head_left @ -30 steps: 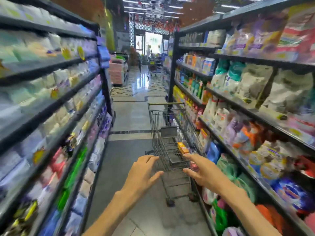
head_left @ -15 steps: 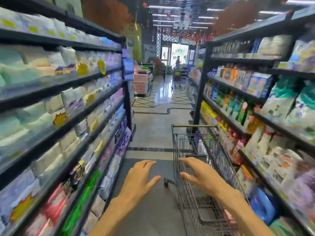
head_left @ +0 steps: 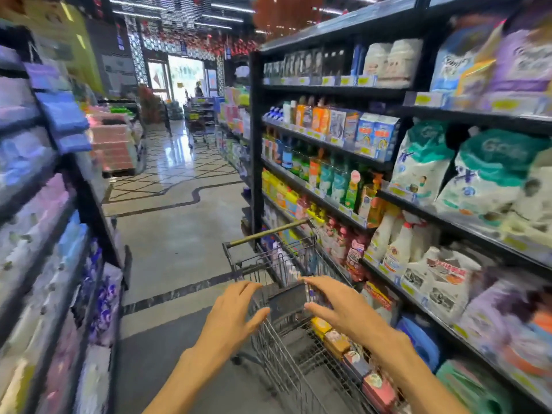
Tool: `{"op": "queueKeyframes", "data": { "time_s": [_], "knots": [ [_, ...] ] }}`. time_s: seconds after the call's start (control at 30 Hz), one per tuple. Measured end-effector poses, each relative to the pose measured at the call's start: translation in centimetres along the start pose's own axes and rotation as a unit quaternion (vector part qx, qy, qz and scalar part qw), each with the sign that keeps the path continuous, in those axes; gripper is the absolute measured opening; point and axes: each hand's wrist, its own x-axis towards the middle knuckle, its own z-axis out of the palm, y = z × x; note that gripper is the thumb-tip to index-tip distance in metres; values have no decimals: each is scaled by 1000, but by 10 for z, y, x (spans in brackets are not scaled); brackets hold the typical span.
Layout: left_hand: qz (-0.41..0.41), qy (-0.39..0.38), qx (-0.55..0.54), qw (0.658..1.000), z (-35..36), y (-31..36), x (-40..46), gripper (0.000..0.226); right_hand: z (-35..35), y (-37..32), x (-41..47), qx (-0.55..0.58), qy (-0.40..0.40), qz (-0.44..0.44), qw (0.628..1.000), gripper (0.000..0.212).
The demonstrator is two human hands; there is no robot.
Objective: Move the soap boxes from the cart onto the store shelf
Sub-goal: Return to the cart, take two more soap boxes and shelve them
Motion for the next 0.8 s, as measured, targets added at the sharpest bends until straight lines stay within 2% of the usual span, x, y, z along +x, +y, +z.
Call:
{"op": "queueKeyframes", "data": {
  "time_s": [0.23,0.43,0.7,0.8],
  "knots": [
    [132,-67,-2,989,66,-1,145,63,-4,84,44,-20,58,154,986,59],
    [219,-144,-16,965,138,20,243,66,-2,165,61,-14,77,268,960,60],
    [307,-271,-76,909,244,50,328,54,17,234,50,-2,107,421,901,60],
    [327,-335,-86,880,299,53,347,55,46,258,44,15,108,502,858,61]
  ]
}}
